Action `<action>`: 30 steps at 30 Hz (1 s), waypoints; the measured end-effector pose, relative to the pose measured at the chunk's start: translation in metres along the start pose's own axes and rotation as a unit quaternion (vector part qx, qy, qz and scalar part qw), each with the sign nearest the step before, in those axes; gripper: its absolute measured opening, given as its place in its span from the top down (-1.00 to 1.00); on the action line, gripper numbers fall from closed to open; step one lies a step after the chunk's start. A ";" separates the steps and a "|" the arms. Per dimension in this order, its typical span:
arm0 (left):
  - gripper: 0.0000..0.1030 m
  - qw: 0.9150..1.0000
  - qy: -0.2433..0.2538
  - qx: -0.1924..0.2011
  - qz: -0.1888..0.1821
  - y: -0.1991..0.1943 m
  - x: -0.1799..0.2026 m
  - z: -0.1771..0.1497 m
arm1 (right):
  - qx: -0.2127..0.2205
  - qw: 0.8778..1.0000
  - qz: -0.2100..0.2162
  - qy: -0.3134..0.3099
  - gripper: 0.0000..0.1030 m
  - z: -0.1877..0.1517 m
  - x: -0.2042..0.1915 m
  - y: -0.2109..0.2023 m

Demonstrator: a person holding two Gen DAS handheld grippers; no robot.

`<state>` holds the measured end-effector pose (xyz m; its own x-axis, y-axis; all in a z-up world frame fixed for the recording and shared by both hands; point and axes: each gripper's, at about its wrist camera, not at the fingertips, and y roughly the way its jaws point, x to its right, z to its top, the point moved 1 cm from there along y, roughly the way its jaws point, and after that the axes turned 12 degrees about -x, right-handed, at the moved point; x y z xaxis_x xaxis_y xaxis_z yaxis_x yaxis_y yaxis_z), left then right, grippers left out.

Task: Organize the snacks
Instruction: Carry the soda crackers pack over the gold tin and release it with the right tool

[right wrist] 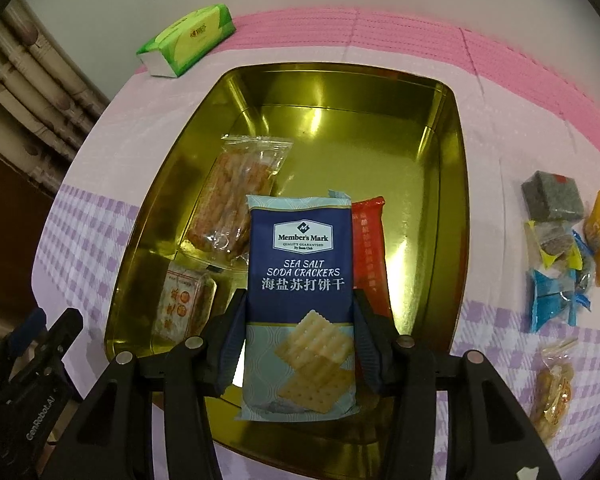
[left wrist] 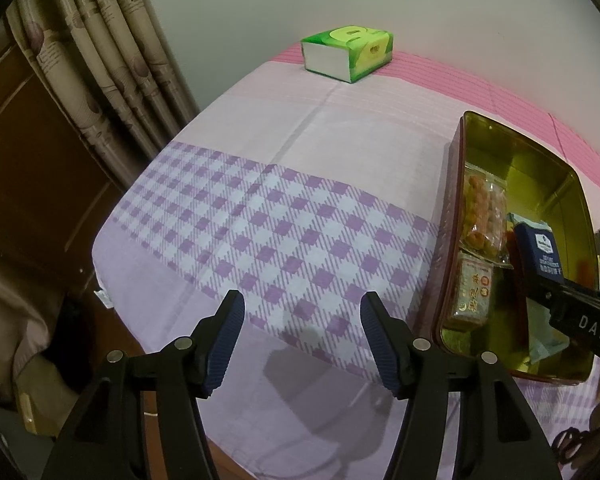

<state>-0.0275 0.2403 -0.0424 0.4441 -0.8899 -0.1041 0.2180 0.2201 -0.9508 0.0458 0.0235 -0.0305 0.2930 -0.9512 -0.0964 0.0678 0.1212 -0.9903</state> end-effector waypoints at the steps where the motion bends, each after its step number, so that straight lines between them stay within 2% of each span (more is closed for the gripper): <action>1: -0.19 1.000 -0.001 0.000 0.000 0.000 0.000 0.000 | 0.000 1.000 0.006 0.002 0.05 0.000 0.000 0.000; 5: -0.19 1.000 -0.001 0.000 -0.001 0.000 0.000 0.000 | -0.004 1.000 0.020 0.001 0.04 0.000 -0.002 0.001; 18: -0.19 1.000 0.001 0.000 0.000 0.000 0.003 -0.001 | 0.004 0.999 0.008 -0.036 -0.02 -0.008 -0.011 -0.002; 24: -0.20 1.000 0.000 0.001 0.002 -0.001 0.003 -0.001 | 0.023 0.999 0.006 -0.044 -0.03 -0.018 0.000 -0.023; 30: -0.20 1.000 0.004 0.002 0.004 -0.001 0.003 -0.001 | 0.051 0.998 -0.012 -0.046 -0.06 -0.036 0.029 -0.054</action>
<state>-0.0275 0.2373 -0.0425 0.4396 -0.8909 -0.1143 0.2178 0.2292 -0.9487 0.0162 -0.0209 0.0169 0.3764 -0.9246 -0.0591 0.1705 0.1318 -0.9765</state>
